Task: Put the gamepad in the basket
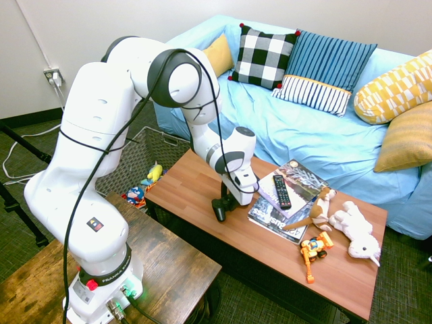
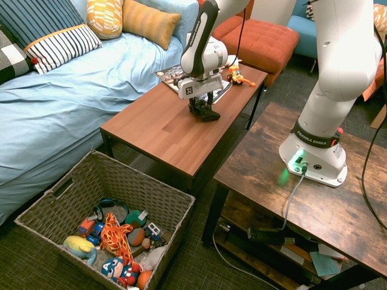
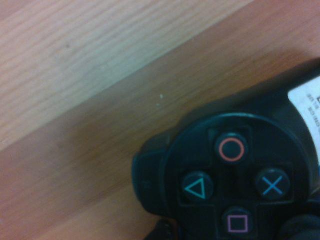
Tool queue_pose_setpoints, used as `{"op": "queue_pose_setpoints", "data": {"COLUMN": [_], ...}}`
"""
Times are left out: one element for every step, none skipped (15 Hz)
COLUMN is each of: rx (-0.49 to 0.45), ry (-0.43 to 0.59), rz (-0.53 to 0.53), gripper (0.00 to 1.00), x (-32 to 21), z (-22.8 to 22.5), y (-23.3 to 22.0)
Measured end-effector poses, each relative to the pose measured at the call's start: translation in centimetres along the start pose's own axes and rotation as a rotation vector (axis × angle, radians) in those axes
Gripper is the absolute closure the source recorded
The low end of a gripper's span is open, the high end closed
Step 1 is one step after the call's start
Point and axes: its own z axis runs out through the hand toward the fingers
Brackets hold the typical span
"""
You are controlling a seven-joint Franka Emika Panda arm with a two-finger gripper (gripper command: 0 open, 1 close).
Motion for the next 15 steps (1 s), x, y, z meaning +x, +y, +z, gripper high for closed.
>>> {"op": "queue_pose_setpoints", "data": {"rx": [0.006,0.017,0.029,0.043,0.056,0.069,0.08,0.092,0.108,0.124,0.143,0.158,0.168,0.174,0.177], "ry": [0.0,0.0,0.0,-0.002,-0.006,-0.012,-0.013,-0.01,-0.006,-0.001,0.01,0.023,0.033,0.043,0.051], "rz": [-0.004,-0.007,-0.015,-0.026,-0.042,-0.059,-0.078,-0.096,-0.114,-0.133,-0.161,-0.191,-0.217,-0.241,-0.263], "gripper": [1.0,1.0,1.0,1.0,1.0,1.0,1.0,1.0,1.0,1.0,1.0,1.0,1.0,1.0,1.0], "x": [0.0,0.0,-0.1,-0.3,-0.8,-1.4,-2.3,-3.2,-4.3,-5.4,-6.8,-8.7,-11.0,-13.6,-16.4], "z": [-0.1,-0.3,-0.7,-1.4,-1.9,-2.5,-3.2,-4.2,-5.5,-6.8,-8.4,-10.1,-11.7,-13.3,-14.8], "y": [-0.1,-0.3,-0.5,-0.7,-1.0,-1.2,-1.3,-1.3,-1.2,-1.2,-1.1,-1.1,-1.1,-1.2,-1.4]}}
